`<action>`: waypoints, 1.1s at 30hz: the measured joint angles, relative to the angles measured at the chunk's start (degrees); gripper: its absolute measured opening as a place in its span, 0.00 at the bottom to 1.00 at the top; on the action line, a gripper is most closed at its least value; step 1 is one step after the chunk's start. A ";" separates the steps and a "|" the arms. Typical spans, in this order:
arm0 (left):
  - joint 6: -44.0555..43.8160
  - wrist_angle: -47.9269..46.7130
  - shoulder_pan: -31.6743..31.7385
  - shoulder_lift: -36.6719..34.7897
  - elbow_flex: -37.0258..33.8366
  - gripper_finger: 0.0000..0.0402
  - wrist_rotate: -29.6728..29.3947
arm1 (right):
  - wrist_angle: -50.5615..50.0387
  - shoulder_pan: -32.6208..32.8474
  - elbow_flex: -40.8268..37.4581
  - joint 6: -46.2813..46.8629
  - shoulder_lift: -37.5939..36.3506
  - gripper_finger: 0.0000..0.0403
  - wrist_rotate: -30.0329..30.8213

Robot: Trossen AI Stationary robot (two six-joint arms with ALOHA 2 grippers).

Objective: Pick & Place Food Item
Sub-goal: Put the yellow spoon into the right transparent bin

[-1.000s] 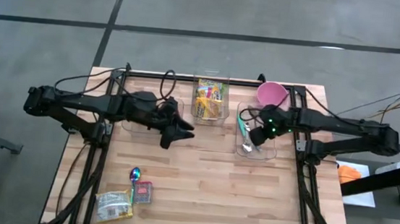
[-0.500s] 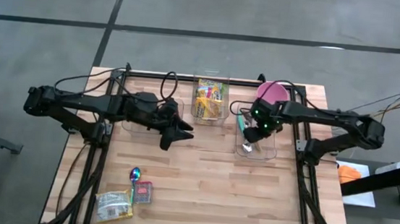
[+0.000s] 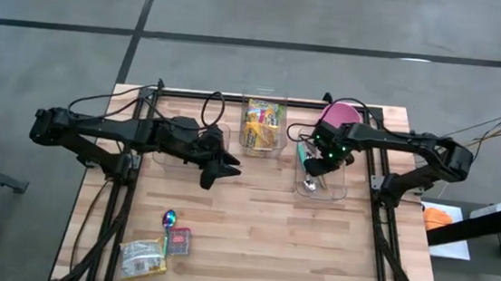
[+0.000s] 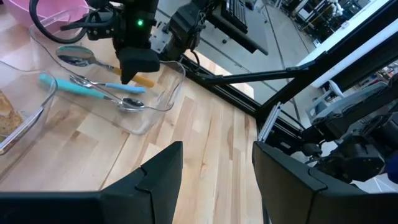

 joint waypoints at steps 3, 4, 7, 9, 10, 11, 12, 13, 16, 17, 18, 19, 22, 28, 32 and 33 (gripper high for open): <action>0.00 0.00 0.00 0.00 0.00 0.50 0.00 | 0.02 0.00 -0.02 -0.32 0.04 0.07 0.07; 0.00 0.00 0.00 0.00 0.00 0.50 0.00 | 0.12 0.00 -0.02 -0.35 -0.05 0.07 0.01; 0.00 0.00 0.00 0.00 0.00 0.50 0.00 | 0.20 0.00 -0.07 -0.33 -0.05 0.07 -0.07; -0.02 -0.02 0.00 0.00 0.00 0.50 0.00 | 0.22 0.00 -0.09 -0.35 -0.05 0.07 -0.12; -0.02 -0.01 0.00 0.00 0.00 0.50 0.00 | 0.22 0.00 -0.09 -0.35 -0.03 0.07 -0.16; -0.02 0.00 0.00 0.00 0.00 0.50 0.00 | 0.24 0.00 -0.11 -0.35 -0.03 0.07 -0.20; -0.02 -0.01 0.00 0.00 0.00 0.50 0.00 | 0.26 0.00 -0.11 -0.37 -0.03 0.07 -0.22; -0.02 0.00 0.00 0.00 0.00 0.50 0.00 | 0.28 0.00 -0.13 -0.45 -0.03 0.07 -0.22; -0.02 0.00 0.00 0.00 0.00 0.50 0.00 | 0.28 0.00 -0.15 -0.57 -0.03 0.07 -0.24; -0.02 0.00 0.02 0.00 0.00 0.50 0.00 | 0.28 0.00 -0.15 -0.57 -0.02 0.07 -0.24; -0.04 0.00 0.02 0.00 0.00 0.50 0.00 | 0.28 0.00 -0.15 -0.59 0.00 0.07 -0.24; -0.02 0.00 0.02 0.00 0.00 0.50 0.00 | 0.28 0.00 -0.15 -0.59 0.00 0.07 -0.24; -0.04 0.00 0.02 0.00 0.00 0.50 0.00 | 0.21 0.00 -0.17 -0.31 0.06 0.07 -0.13; -0.02 0.00 0.02 0.00 0.00 0.50 0.00 | -3.46 0.08 -0.44 1.01 0.28 0.07 -0.66; -0.02 -0.01 0.24 0.00 0.00 0.50 0.00 | -3.93 0.20 -0.46 1.50 0.41 0.07 -1.99; 0.00 0.00 0.33 0.00 0.00 0.50 0.00 | -3.96 0.20 -0.46 1.95 0.45 0.07 -1.95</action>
